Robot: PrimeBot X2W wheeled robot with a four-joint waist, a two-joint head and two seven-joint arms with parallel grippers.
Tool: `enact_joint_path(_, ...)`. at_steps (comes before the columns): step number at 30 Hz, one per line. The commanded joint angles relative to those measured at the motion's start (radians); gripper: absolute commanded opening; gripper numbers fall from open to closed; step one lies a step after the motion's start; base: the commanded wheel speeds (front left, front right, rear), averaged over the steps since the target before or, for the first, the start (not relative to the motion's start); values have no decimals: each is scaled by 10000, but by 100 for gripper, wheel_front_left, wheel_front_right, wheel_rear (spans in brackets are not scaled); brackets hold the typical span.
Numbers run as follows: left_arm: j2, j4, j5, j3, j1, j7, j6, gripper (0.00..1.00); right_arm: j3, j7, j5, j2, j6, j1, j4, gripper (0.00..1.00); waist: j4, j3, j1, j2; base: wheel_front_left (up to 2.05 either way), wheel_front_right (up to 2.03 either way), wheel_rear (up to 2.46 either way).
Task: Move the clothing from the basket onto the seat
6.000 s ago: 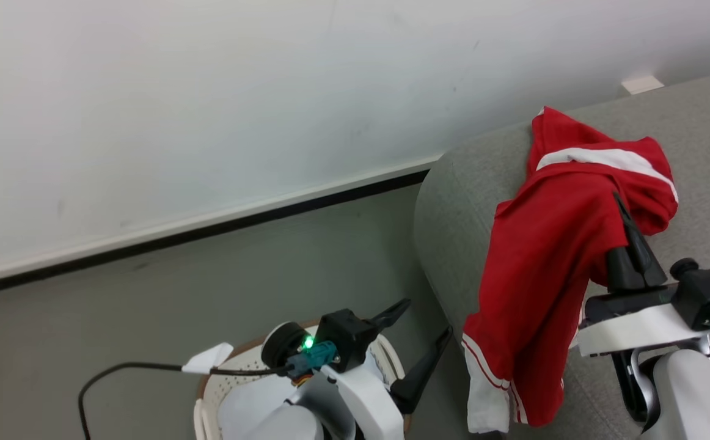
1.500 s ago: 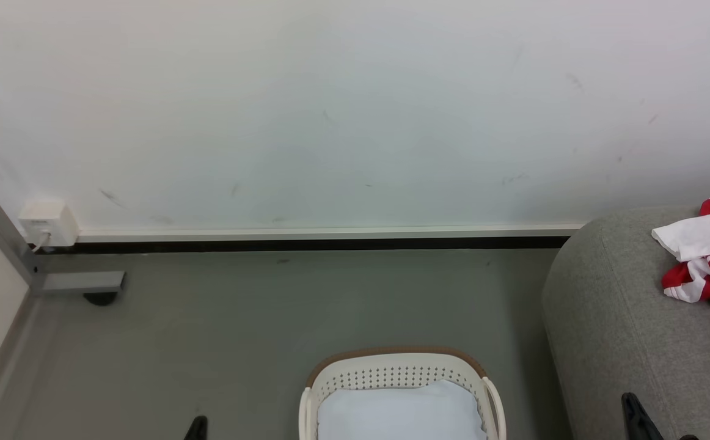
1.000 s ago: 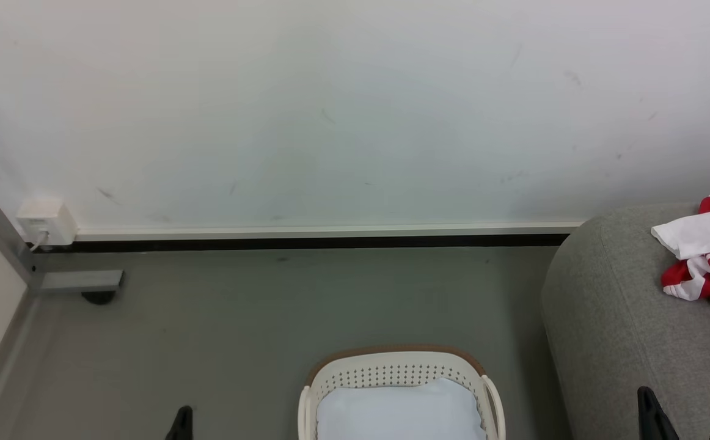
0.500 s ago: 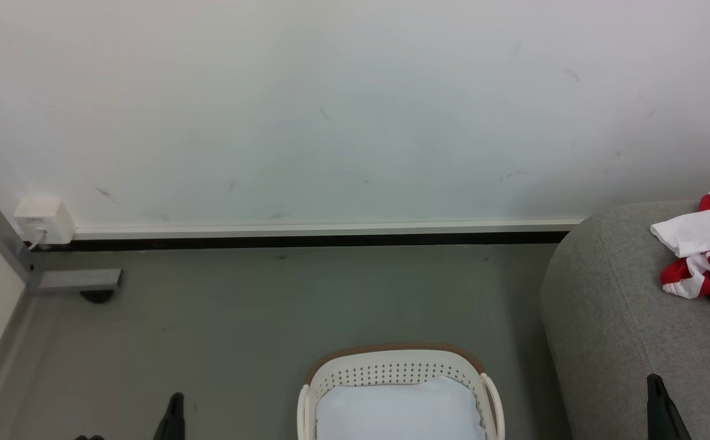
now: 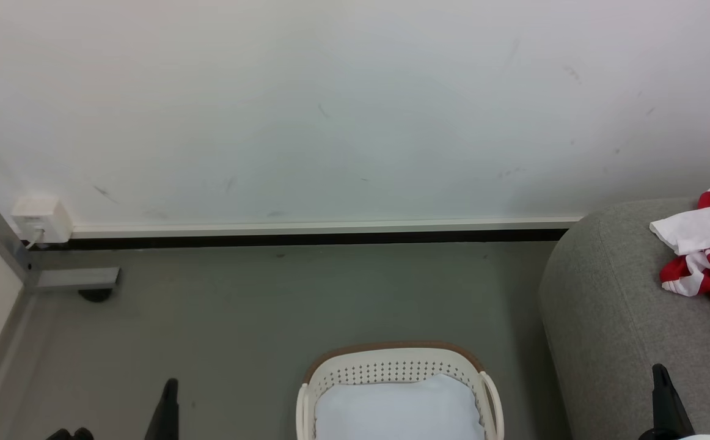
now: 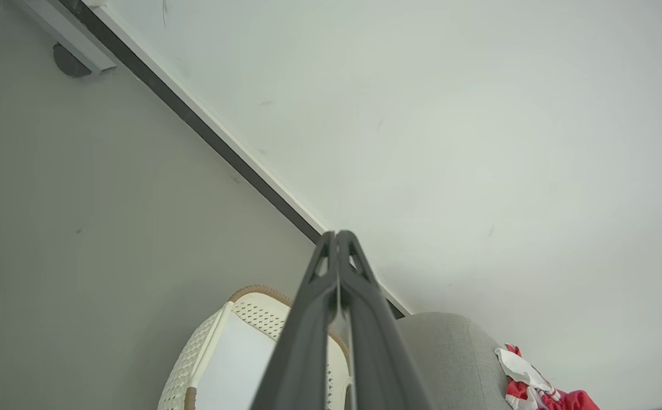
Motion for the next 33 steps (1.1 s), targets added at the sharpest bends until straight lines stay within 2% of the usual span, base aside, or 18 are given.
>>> enact_joint_path(1, 61, -159, -422, 67, -242, 98, -23, 0, -43, 99, 413, -112, -7, -235, -180, 0, -4, 6, 0, -1, 0, 0, 0)
enact_joint_path(8, 68, -214, -1405, 159, -372, 344, -35, 0, -72, 344, 1413, -125, -8, -345, -254, 0, -21, 34, 0, -1, 0, 0, 0)
enact_joint_path(33, 87, -360, -3890, 390, -671, 996, -65, 0, -154, 996, 3978, -160, -12, -551, -448, 0, -71, 115, 0, -1, 0, 0, 0)
